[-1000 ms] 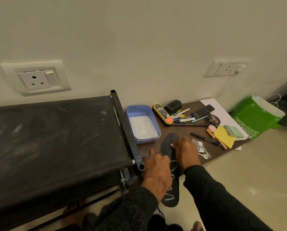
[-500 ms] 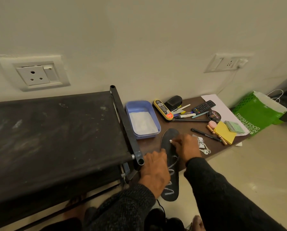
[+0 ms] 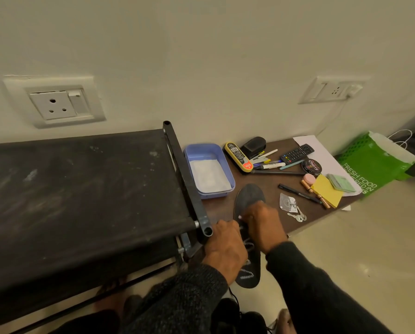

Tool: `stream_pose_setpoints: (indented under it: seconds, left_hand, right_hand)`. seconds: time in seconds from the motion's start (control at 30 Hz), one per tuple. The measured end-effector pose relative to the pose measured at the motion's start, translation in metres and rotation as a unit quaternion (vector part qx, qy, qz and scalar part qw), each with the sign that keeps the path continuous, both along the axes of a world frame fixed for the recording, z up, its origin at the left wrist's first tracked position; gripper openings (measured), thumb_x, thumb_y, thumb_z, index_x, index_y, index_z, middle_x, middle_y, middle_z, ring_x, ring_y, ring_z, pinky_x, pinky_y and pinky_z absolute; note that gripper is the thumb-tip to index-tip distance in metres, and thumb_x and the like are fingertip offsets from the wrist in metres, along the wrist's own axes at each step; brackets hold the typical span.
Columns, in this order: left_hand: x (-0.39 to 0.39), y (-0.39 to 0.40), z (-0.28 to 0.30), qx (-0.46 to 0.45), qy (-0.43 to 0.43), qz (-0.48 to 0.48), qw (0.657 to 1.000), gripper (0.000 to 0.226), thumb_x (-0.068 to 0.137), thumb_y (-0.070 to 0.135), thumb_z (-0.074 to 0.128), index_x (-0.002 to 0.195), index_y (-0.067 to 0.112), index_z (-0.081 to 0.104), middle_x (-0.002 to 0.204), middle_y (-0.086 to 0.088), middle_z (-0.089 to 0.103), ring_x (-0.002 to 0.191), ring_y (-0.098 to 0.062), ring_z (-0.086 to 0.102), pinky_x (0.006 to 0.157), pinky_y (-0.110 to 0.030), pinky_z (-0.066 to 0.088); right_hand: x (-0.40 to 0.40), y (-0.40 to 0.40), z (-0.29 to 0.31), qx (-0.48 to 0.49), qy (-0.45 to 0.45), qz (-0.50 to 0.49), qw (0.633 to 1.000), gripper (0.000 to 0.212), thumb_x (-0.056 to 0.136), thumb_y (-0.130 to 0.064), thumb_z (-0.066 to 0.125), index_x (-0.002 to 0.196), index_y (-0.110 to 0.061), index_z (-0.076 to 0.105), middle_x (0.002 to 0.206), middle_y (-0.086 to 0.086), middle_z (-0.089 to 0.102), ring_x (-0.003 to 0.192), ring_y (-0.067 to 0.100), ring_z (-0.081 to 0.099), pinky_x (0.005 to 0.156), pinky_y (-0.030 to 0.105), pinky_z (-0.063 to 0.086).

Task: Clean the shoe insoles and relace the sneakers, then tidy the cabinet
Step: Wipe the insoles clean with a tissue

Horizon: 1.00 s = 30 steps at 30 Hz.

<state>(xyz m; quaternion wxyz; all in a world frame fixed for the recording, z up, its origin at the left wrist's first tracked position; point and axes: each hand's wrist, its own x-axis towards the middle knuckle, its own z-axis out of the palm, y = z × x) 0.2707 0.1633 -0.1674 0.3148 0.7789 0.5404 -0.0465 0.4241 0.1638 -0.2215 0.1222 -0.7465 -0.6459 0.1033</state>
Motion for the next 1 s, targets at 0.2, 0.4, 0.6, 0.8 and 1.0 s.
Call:
stream_pose_setpoints:
  seconds: [0.2,0.4,0.6,0.8,1.0]
  left_hand:
    - [0.001,0.000,0.001,-0.023,0.005,0.021,0.999,0.033,0.096,0.013,0.059,0.129,0.014,0.054,0.133,-0.011,0.055,0.122,-0.028,0.056,0.094,-0.035,0.048]
    - [-0.001,-0.002,0.001,-0.065,-0.019,0.071,0.995,0.033,0.097,0.018,0.062,0.129,0.012,0.056,0.136,-0.010,0.055,0.124,-0.028,0.056,0.090,-0.032,0.048]
    - [-0.001,-0.003,-0.001,-0.060,-0.034,0.069,0.995,0.030,0.098,0.017,0.058,0.128,0.014,0.053,0.132,-0.009,0.054,0.119,-0.025,0.055,0.075,-0.026,0.037]
    - [-0.004,-0.001,-0.002,-0.053,-0.076,0.049,0.994,0.062,0.095,0.012,0.062,0.148,0.024,0.032,0.136,-0.013,0.048,0.123,-0.032,0.052,0.093,-0.036,0.045]
    - [-0.002,0.004,0.000,-0.053,-0.065,0.004,0.997,0.068,0.098,0.008,0.050,0.158,0.030,0.028,0.146,-0.010,0.045,0.133,-0.028,0.043,0.106,-0.035,0.036]
  right_hand:
    - [-0.014,-0.038,0.000,0.013,0.020,0.040,0.999,0.006,0.089,-0.013,0.071,0.090,-0.018,0.074,0.092,-0.003,0.063,0.079,0.009,0.057,0.071,0.011,0.043]
    - [-0.006,0.004,-0.004,0.018,0.039,-0.021,0.999,0.012,0.093,-0.017,0.067,0.097,-0.019,0.078,0.096,0.003,0.069,0.087,0.016,0.062,0.083,0.032,0.055]
    - [-0.018,-0.046,-0.006,0.045,0.013,0.051,0.998,0.011,0.089,-0.012,0.069,0.081,-0.019,0.072,0.084,-0.008,0.054,0.075,0.007,0.046,0.066,0.009,0.033]
    - [0.024,0.035,-0.014,0.056,-0.008,0.005,0.998,0.010,0.094,-0.019,0.065,0.097,-0.019,0.074,0.101,0.002,0.063,0.092,0.016,0.054,0.083,0.034,0.049]
    - [0.033,0.056,-0.003,0.023,-0.014,-0.029,0.999,0.015,0.095,-0.016,0.064,0.105,-0.014,0.075,0.107,0.010,0.064,0.100,0.025,0.059,0.088,0.034,0.047]
